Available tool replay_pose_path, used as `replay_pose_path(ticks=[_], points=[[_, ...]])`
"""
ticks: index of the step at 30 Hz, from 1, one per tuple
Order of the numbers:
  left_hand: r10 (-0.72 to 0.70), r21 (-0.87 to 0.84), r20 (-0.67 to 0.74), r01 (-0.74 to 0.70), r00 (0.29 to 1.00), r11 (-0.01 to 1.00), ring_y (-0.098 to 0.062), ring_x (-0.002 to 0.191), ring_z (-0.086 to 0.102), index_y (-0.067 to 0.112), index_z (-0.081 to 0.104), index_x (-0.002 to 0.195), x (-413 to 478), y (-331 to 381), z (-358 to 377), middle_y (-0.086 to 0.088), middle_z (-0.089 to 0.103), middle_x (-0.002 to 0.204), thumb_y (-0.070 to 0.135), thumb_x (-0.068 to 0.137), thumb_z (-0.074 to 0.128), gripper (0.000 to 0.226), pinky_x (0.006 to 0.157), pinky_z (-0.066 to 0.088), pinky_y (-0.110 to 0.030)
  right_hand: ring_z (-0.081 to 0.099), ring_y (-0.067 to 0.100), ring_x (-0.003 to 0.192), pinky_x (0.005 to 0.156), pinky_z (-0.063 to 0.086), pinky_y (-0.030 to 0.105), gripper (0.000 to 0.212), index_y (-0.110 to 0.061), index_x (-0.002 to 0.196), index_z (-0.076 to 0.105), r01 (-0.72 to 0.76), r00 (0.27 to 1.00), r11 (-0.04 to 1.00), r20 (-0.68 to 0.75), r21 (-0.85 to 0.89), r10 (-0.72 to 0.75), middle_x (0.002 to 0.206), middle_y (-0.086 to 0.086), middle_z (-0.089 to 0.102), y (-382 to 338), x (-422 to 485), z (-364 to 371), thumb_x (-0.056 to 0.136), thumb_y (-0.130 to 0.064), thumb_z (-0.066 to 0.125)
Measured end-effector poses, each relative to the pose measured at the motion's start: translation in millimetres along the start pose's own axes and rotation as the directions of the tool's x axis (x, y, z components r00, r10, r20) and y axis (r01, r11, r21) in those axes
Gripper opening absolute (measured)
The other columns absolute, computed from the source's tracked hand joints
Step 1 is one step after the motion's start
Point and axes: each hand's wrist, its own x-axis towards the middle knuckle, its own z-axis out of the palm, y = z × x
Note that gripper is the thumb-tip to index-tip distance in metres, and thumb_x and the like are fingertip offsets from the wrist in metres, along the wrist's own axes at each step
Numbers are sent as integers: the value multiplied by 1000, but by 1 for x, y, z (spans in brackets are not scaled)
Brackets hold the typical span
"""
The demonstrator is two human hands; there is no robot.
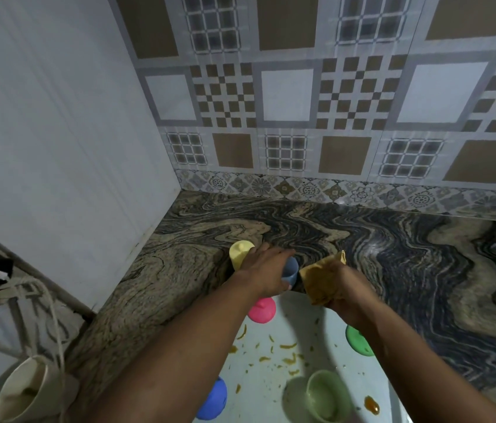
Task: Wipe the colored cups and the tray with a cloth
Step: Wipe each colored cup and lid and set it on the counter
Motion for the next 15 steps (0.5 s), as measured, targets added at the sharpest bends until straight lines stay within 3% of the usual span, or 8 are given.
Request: replay_pose_path(ticks=[4,8,12,15], points=[[-30,-80,-24,28,999,996,-34,145,27,26,26,158,-21,-8,-6,-6,34,158,51,90,67,83,114,30,-53,63,40,76,66,55,44,32,8,99,73,41,999,999,13,-9,-40,100,37,69,-2,-12,6,90,-19,59],[-84,-176,-108,64,991,982,-35,135,41,27,40,149,-56,-23,-9,-8,43,149,47,89,69,70,104,43,-51,67,38,78,64,56,42,33,2,103,74,56,998,998,41,-7,-56,98,28,73,6,-19,19,93,-26,59],[-146,-272,-108,112,983,956,-28,116,55,23,56,127,-104,-39,-4,-6,56,127,43,85,74,50,93,51,-46,62,33,66,61,53,37,22,4,91,70,20,997,1000,77,-8,-19,82,25,65,21,-33,40,88,-16,61],[-200,-347,3,189,980,919,-19,95,62,27,63,105,-140,-47,6,2,63,106,45,77,80,37,85,56,-42,60,31,58,57,50,34,28,5,84,73,23,991,1000,135,-14,-21,73,24,65,36,-45,55,89,-20,62]])
